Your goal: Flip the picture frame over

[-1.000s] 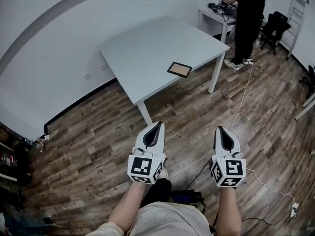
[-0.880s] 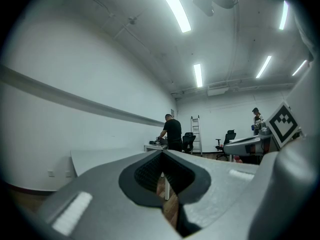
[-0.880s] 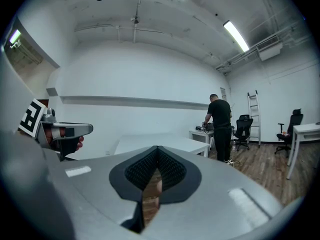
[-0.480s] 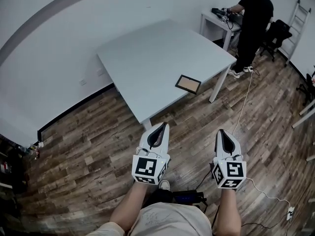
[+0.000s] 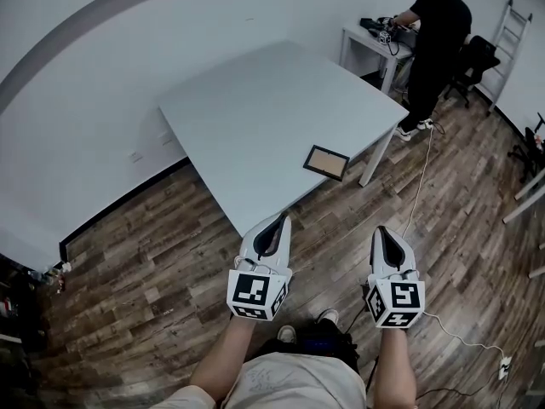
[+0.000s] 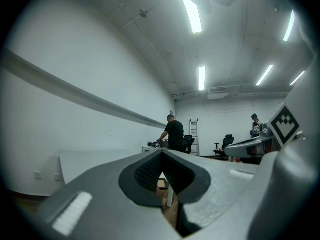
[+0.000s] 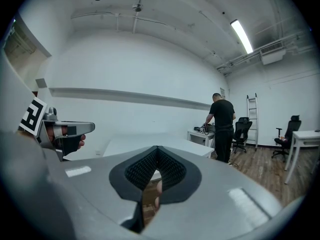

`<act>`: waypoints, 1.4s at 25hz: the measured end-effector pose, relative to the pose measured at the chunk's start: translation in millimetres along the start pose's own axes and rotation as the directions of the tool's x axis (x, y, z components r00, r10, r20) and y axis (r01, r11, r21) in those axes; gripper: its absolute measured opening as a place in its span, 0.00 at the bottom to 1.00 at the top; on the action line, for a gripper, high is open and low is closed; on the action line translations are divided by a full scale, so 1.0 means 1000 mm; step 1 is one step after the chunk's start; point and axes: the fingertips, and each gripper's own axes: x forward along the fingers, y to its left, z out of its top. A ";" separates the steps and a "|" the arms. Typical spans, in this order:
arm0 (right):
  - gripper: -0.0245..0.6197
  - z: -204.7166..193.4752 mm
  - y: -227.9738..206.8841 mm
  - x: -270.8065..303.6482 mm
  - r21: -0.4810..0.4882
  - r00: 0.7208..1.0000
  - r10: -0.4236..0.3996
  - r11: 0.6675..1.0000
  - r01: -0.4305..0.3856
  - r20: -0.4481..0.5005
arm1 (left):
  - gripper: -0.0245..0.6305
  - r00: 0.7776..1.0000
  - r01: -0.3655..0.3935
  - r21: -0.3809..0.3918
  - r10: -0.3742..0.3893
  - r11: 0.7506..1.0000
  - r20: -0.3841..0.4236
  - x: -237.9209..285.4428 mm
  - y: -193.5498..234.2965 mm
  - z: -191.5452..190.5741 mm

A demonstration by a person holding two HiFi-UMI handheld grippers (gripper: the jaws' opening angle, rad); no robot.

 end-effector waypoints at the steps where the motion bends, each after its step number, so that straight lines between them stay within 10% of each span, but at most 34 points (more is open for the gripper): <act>1: 0.07 -0.001 -0.001 0.005 0.002 1.000 -0.001 1.000 0.001 0.001 | 0.04 1.000 0.005 0.001 -0.005 1.000 -0.001 0.006 0.001 -0.002; 24: 0.07 -0.037 -0.110 0.180 0.139 0.987 0.150 0.980 -0.141 -0.059 | 0.04 0.998 -0.047 0.050 0.046 0.998 0.031 0.200 0.000 -0.038; 35: 0.07 -0.094 -0.108 0.258 0.461 0.932 0.343 0.849 -0.256 -0.115 | 0.04 0.998 -0.062 0.048 0.061 0.997 0.012 0.253 0.012 -0.061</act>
